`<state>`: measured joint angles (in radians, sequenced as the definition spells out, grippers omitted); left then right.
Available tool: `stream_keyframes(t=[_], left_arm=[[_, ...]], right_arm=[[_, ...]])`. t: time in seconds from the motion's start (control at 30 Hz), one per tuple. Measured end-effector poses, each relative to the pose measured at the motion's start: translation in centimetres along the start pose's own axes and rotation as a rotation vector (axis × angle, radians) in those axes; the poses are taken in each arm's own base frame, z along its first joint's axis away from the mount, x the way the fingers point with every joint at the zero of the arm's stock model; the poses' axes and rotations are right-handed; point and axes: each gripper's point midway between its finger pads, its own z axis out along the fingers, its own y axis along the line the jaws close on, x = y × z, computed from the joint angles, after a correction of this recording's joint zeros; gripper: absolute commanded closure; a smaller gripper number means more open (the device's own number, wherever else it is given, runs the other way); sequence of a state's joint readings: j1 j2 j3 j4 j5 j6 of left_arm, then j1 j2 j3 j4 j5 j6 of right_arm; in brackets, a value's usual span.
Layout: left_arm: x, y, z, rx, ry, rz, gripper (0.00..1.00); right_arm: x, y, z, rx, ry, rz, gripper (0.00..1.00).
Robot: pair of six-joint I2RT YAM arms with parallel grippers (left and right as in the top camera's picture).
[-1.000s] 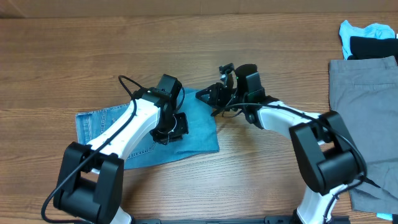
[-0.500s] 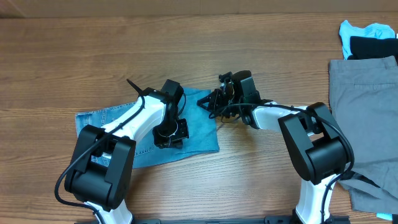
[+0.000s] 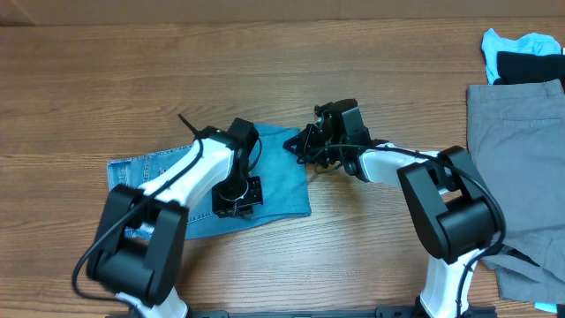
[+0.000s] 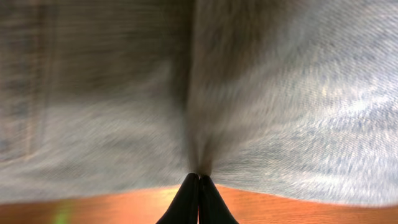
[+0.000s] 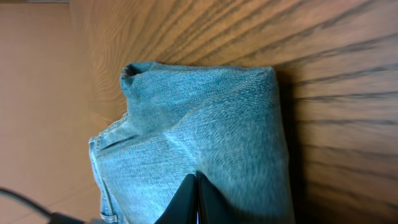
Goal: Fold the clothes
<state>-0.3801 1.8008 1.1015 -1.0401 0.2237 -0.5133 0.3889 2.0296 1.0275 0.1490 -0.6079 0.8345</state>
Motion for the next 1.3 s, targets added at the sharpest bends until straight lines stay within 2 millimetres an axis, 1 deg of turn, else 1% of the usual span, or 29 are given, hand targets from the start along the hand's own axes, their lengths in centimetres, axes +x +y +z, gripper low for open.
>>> stream_keyframes(t=[0.03, 0.1, 0.17, 0.2, 0.23, 0.27, 0.3, 0.33, 0.37, 0.4, 0.43, 0.47, 0.5, 0.53, 0.57, 0.63, 0.67, 0.73, 0.8, 0.83, 0.87, 0.9, 0.93, 0.97, 1.1, 1.13, 1.17, 1.23, 1.3], left_arm=[[-0.1, 0.1, -0.8, 0.001, -0.034, 0.007, 0.96], [-0.7, -0.4, -3.1, 0.033, -0.139, 0.029, 0.94], [-1.4, -1.2, -6.0, 0.087, -0.27, 0.058, 0.91], [-1.7, -1.6, -7.4, 0.111, -0.33, 0.076, 0.89], [-2.1, -2.2, -9.1, 0.143, -0.403, 0.102, 0.87], [-2.4, -2.6, -10.2, 0.167, -0.453, 0.118, 0.87], [-2.8, -3.1, -11.6, 0.193, -0.515, 0.14, 0.85], [-3.3, -3.5, -12.5, 0.212, -0.563, 0.156, 0.85], [-3.8, -4.0, -13.4, 0.232, -0.608, 0.171, 0.85], [-4.3, -4.4, -13.9, 0.242, -0.639, 0.18, 0.85], [-4.7, -4.6, -14.1, 0.249, -0.656, 0.186, 0.85], [-5.4, -5.0, -14.4, 0.256, -0.684, 0.192, 0.86], [-6.0, -5.2, -14.6, 0.258, -0.701, 0.196, 0.88], [-6.7, -5.5, -14.5, 0.26, -0.717, 0.2, 0.88], [-7.3, -5.7, -14.2, 0.259, -0.723, 0.2, 0.88], [-8.6, -6.2, -13.5, 0.261, -0.732, 0.2, 0.89], [-9.2, -6.4, -12.9, 0.258, -0.725, 0.199, 0.89], [-10.3, -6.6, -11.5, 0.251, -0.71, 0.192, 0.89], [-11.3, -6.7, -9.6, 0.238, -0.681, 0.182, 0.9], [-12.0, -6.7, -8.0, 0.226, -0.655, 0.171, 0.9], [-12.4, -6.6, -7.1, 0.221, -0.641, 0.164, 0.91], [-12.6, -6.6, -6.7, 0.219, -0.637, 0.16, 0.91], [-13.2, -6.7, -5.7, 0.217, -0.627, 0.15, 0.91], [-13.3, -6.5, -5.1, 0.214, -0.617, 0.138, 0.9], [-14.1, -5.8, -3.8, 0.216, -0.589, 0.079, 0.85], [-14.2, -5.5, -3.7, 0.218, -0.584, 0.067, 0.8], [-14.2, -5.3, -3.6, 0.219, -0.578, 0.058, 0.77], [-14.2, -4.7, -3.5, 0.214, -0.565, 0.037, 0.73], [-14.3, -4.1, -3.5, 0.211, -0.556, 0.014, 0.67]], right_arm=[[-0.1, 0.3, -0.7, 0.008, -0.006, -0.006, 0.96], [-0.4, 1.3, -2.2, 0.012, -0.025, -0.019, 0.94], [-0.6, 3.4, -4.5, 0.002, -0.047, -0.041, 0.82], [-0.6, 4.3, -5.5, -0.007, -0.055, -0.057, 0.73], [-0.3, 5.7, -6.9, -0.017, -0.06, -0.073, 0.67], [-0.1, 6.6, -7.8, -0.027, -0.063, -0.089, 0.65], [0.5, 7.5, -8.9, -0.034, -0.055, -0.101, 0.64], [0.9, 8.2, -9.7, -0.044, -0.051, -0.116, 0.67], [1.7, 8.8, -10.8, -0.043, -0.034, -0.118, 0.69], [2.5, 8.7, -11.2, -0.028, -0.007, -0.108, 0.71], [3.6, 8.1, -11.3, 0.001, 0.032, -0.097, 0.72], [4.5, 7.4, -11.3, 0.026, 0.066, -0.08, 0.76], [5.6, 6.4, -11.1, 0.056, 0.105, -0.067, 0.82], [6.8, 5.5, -10.9, 0.083, 0.145, -0.063, 0.86], [7.6, 4.9, -10.7, 0.096, 0.169, -0.066, 0.89], [8.8, 4.1, -10.2, 0.101, 0.195, -0.079, 0.93], [9.2, 3.8, -9.9, 0.099, 0.204, -0.086, 0.94], [9.5, 3.3, -9.4, 0.085, 0.2, -0.09, 0.96], [9.5, 2.8, -9.0, 0.075, 0.19, -0.083, 0.96], [9.8, 2.0, -8.7, 0.076, 0.187, -0.062, 0.96], [9.9, 1.6, -8.4, 0.072, 0.183, -0.046, 0.96], [10.0, 1.3, -8.2, 0.072, 0.182, -0.035, 0.96], [10.2, 0.4, -7.7, 0.078, 0.184, 0.002, 0.96], [10.4, -0.3, -7.3, 0.082, 0.187, 0.028, 0.96], [11.5, -2.9, -6.1, 0.122, 0.222, 0.127, 0.96], [11.8, -3.4, -5.8, 0.131, 0.237, 0.157, 0.96], [12.1, -3.8, -5.6, 0.139, 0.251, 0.189, 0.96], [12.3, -4.0, -5.7, 0.148, 0.26, 0.228, 0.96], [12.4, -4.1, -5.7, 0.152, 0.264, 0.256, 0.96]])
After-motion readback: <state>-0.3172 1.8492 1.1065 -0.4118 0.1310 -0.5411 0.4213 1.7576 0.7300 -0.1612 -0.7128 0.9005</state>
